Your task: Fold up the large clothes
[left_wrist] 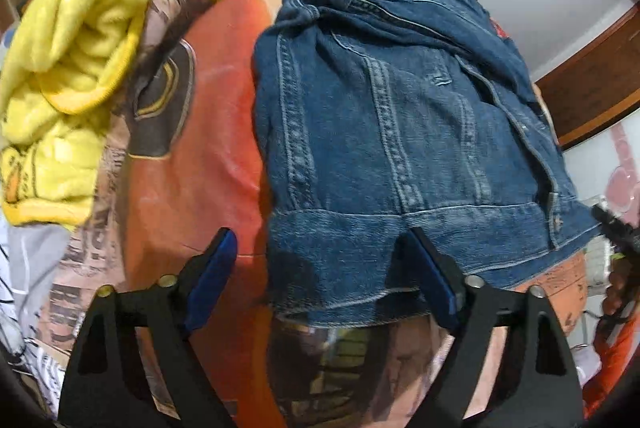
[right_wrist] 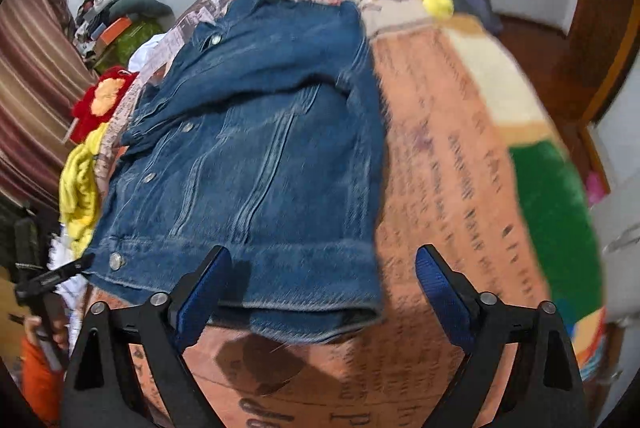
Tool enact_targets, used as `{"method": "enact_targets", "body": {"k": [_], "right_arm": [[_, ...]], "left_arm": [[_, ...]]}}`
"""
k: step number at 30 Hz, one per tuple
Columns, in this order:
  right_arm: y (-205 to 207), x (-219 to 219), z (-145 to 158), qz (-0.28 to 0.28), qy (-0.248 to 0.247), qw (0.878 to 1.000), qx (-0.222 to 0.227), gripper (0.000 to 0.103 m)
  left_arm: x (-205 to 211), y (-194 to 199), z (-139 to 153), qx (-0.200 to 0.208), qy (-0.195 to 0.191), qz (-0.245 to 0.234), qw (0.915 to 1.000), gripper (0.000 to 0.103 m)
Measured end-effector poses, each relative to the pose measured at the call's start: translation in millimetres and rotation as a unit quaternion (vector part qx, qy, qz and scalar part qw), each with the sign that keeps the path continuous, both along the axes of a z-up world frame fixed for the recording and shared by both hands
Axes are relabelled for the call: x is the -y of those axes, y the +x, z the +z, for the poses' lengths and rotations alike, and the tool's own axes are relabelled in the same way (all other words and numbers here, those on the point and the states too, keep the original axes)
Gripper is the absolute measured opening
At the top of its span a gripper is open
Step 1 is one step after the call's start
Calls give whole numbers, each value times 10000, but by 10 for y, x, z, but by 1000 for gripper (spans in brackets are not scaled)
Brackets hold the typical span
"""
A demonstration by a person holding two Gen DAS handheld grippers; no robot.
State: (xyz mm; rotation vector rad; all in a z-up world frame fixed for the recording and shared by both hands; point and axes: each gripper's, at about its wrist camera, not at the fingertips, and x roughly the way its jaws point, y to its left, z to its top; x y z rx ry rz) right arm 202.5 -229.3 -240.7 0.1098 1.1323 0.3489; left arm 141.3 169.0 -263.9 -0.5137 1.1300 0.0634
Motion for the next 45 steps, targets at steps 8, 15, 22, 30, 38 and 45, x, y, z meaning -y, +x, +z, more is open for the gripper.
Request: {"method": "enact_targets", "body": {"k": [8,15,22,30,38,45], "right_arm": [[-51,12,-82,-241,395,9988,-152,36],[80,99,54,-260,660,9975,-72,14],[302,-132,524,211,521,9965,617,11],[832,-326,1026,264,351,9895,1377,11],[1769,-522,1326,39,386,9853,1664,10],[2512,-838,1282,-38,53,9837,1795,10]], "left_arm": [[10,-18,90,209,-149,-130,9996,34],[-46,90,356,562,70,-149,9983,17],[-36,359,901,1214,331,-365,9914,16],[-193,889,1400,1799,586,-369,9812,15],[-573,1698,1576,1969,510,38,9791,14],[-730,2326,1480,1800,708,177,9810,14]]}}
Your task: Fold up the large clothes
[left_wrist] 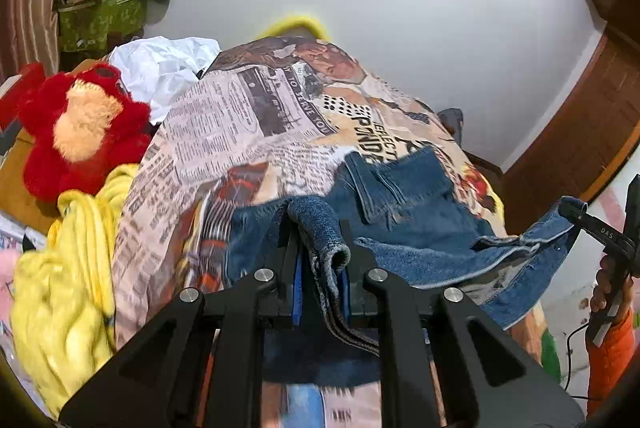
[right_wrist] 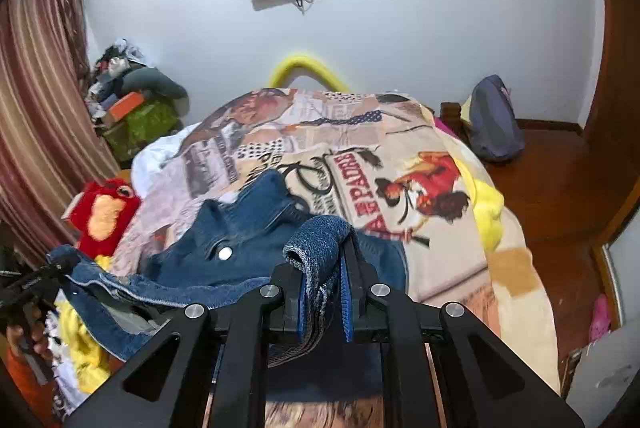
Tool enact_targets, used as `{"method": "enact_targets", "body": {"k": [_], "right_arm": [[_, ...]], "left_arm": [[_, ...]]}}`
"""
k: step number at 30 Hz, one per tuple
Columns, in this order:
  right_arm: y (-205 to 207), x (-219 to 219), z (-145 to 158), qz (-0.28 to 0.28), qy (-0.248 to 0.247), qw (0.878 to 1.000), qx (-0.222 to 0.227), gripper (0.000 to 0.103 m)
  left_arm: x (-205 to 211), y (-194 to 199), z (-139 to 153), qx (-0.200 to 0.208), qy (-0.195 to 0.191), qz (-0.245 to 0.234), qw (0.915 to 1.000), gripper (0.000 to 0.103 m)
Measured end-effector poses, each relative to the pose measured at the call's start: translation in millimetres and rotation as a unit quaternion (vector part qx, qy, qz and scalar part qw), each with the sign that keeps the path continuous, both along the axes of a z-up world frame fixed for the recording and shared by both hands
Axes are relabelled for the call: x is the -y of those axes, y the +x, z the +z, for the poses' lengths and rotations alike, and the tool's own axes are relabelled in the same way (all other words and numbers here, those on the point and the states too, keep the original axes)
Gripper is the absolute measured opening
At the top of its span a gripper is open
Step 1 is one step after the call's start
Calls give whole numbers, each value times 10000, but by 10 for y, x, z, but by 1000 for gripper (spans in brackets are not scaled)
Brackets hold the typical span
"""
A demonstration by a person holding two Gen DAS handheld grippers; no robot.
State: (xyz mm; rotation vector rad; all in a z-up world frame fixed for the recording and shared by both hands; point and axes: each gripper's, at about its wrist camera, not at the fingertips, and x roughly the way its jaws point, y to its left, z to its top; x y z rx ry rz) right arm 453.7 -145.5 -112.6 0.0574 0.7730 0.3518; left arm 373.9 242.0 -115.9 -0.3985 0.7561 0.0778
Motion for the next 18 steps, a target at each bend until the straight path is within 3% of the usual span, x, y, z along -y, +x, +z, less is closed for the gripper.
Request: {"method": "enact_targets", "body": {"k": [5,10,18], "right_arm": [[489,-133,-293,-217,-84,9995,-204,11],[897,-223,-741,-349,-139,9979,-533,11],[1093,-320,-1399,-178,-783,9935,-801,11]], "left_arm": [[-93,417,-218,-190,113,114,9997,14],[-184,794,-634,-605,297,206,9975,15],[-269,1091,-1395,-1273,156,304,9913,20]]}}
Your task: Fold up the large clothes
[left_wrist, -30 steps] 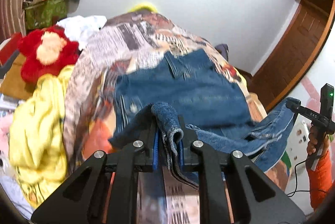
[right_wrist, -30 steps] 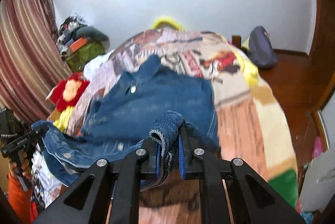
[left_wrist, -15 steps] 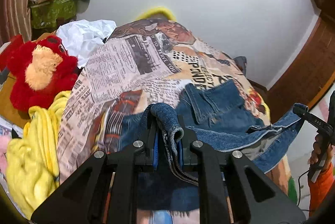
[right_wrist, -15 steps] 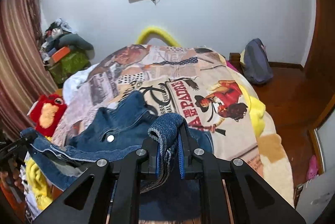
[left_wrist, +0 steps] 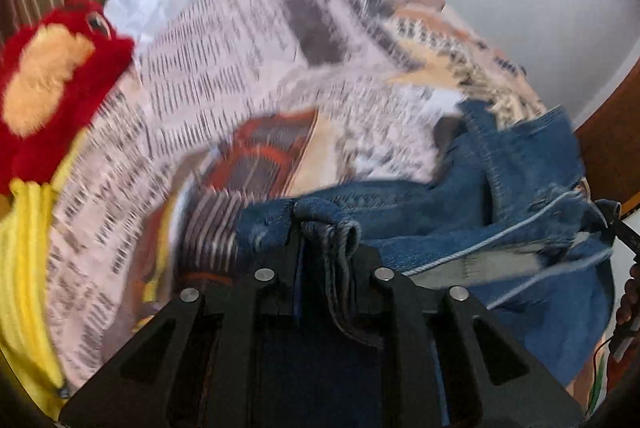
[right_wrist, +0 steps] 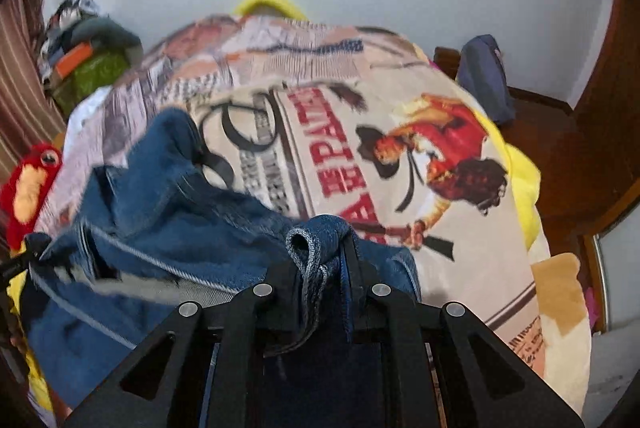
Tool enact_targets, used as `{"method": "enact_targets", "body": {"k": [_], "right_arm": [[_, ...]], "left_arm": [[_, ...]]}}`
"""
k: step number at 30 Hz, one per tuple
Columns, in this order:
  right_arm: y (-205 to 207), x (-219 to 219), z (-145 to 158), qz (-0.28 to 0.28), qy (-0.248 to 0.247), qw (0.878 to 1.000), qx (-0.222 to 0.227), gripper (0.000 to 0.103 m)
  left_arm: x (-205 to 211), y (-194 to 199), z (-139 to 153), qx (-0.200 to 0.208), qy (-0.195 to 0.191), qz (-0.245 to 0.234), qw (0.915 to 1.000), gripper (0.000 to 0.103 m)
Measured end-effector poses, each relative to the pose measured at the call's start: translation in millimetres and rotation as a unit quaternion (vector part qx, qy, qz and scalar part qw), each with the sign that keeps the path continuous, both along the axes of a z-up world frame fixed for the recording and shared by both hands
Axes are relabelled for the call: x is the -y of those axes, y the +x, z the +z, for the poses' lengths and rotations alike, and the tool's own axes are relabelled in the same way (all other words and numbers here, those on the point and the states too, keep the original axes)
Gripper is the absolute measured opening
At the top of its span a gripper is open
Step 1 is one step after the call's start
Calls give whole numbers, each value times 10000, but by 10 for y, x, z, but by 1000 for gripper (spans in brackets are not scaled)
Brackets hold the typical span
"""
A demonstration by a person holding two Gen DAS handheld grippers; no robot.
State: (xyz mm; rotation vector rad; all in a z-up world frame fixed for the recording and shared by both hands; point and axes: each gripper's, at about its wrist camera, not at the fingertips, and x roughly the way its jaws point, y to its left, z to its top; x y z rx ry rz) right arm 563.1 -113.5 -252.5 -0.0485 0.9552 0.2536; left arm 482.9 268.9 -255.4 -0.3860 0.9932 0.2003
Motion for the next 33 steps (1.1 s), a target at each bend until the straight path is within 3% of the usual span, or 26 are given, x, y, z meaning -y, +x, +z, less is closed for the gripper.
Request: {"method": "enact_targets", "body": {"k": [3,5,7,8,11,13,15,17,18,22,25,29,33], "right_arm": [[6,51,-144,138,-33,9998,-167,12],[2,120,-181,56,-27,9998,-199,25],[-23,174,-140,-217,-499,9985,46,80],[-59,230,-96,-349,-742,9962,292,83],[-180,374,10,-196,-717,9965,386,82],[-287,426,100,-159,-850,9949,528,82],[-424,460,220,-83,-994,9922,752,82],[-526,481,321,-42,-1021,9912,843,83],[-574,489,366,-30,-986,9912,880,83],[-786,478,586,61,-635,9932,978,84],[-913,394,671,266,-401,9943,949,88],[-1074,191,695,709,-133,9951,683,88],[-1200,-66,553,1144,40,9930,301,88]], "left_arm": [[50,13,-83,-14,157,-94,9998,20],[112,25,-93,-62,429,-195,9989,20],[139,23,-99,-108,557,-254,9981,20],[139,17,-99,-125,576,-268,9979,20],[189,-3,-41,-128,781,-348,9963,21],[265,-35,56,-170,1026,-454,9935,26],[313,-94,197,-198,1359,-395,9897,66],[341,-213,396,92,1676,-268,9855,88],[349,-277,504,257,1774,-216,9836,93],[355,-499,810,580,1714,-212,9833,96],[399,-665,900,604,1555,-394,9852,101],[563,-751,773,278,1618,-766,9835,101],[745,-751,447,-161,1770,-1099,9779,101]]}}
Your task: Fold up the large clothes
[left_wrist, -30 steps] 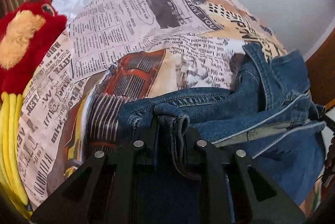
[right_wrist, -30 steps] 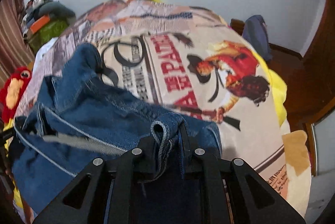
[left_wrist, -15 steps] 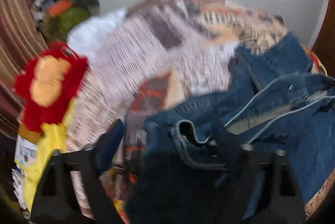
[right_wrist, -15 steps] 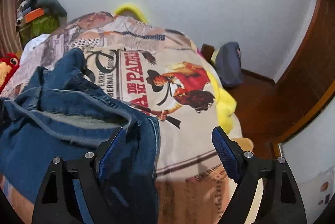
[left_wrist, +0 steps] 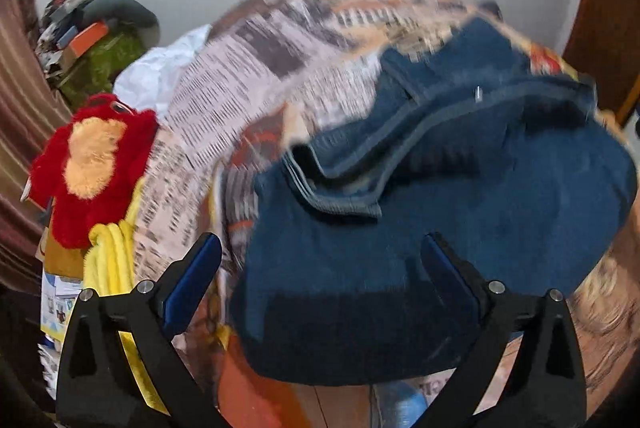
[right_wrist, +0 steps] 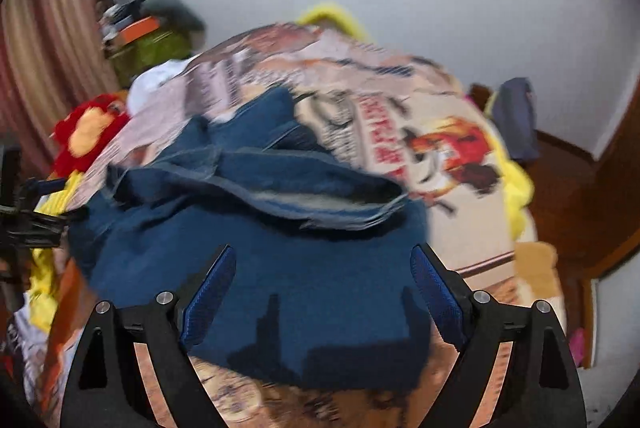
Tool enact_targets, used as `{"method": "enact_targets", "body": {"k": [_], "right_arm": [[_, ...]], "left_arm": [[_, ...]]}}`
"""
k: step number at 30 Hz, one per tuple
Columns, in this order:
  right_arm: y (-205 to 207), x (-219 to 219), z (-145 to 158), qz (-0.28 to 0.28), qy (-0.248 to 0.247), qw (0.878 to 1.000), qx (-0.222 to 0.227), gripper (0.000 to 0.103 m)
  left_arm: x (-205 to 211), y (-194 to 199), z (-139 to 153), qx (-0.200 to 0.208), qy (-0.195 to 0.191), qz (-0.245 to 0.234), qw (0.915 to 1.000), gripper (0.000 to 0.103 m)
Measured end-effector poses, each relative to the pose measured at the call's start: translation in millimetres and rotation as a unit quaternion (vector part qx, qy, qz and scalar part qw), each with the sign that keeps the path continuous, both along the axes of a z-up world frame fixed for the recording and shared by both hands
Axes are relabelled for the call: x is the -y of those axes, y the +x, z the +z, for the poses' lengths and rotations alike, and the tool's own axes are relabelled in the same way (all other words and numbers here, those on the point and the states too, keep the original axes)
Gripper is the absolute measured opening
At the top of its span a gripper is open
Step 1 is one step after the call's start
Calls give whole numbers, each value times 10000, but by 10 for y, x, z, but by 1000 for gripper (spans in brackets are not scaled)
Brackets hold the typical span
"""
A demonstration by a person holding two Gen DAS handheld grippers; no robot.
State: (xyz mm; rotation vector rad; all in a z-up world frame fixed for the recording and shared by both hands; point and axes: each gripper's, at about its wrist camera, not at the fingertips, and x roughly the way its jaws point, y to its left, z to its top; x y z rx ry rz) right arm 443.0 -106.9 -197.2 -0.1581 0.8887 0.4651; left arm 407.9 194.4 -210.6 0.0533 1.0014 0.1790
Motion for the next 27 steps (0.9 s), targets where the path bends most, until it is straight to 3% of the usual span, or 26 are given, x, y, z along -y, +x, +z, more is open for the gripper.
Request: {"method": "enact_targets", "body": {"k": [4,11,14,16,19,22,24,27], "right_arm": [[-5,-232,-260,278,-95,9987,-420,88],[292,-465,-724,381,-489,9944,-859,88],[514,-506,-769,293,-417,9949,-873,88],[702,-534,-735,112,-436,9961,-761,88],[976,-546,-633,-169,-378,9980,-469,88],[1242,-515,-581,-635,-443,9967,-237,88],[1397,-484,-633,-902,-576,9938,-290,88],[1502,-382,-702,-1065,-292,9917,-653,88]], "left_arm": [[24,111,-286,-356,38,-74,9993,101],[-308,472,-490,-461,-88,355,9983,101],[-468,603,-468,-367,341,673,9965,101],[-619,662,-451,-309,398,907,9946,101],[-928,751,-417,-288,-142,1204,9922,101],[-1180,812,-430,-200,-310,1627,9860,101],[-1304,833,-481,-281,-253,1839,9822,101],[-1398,762,-507,-238,-459,1963,9792,101]]}}
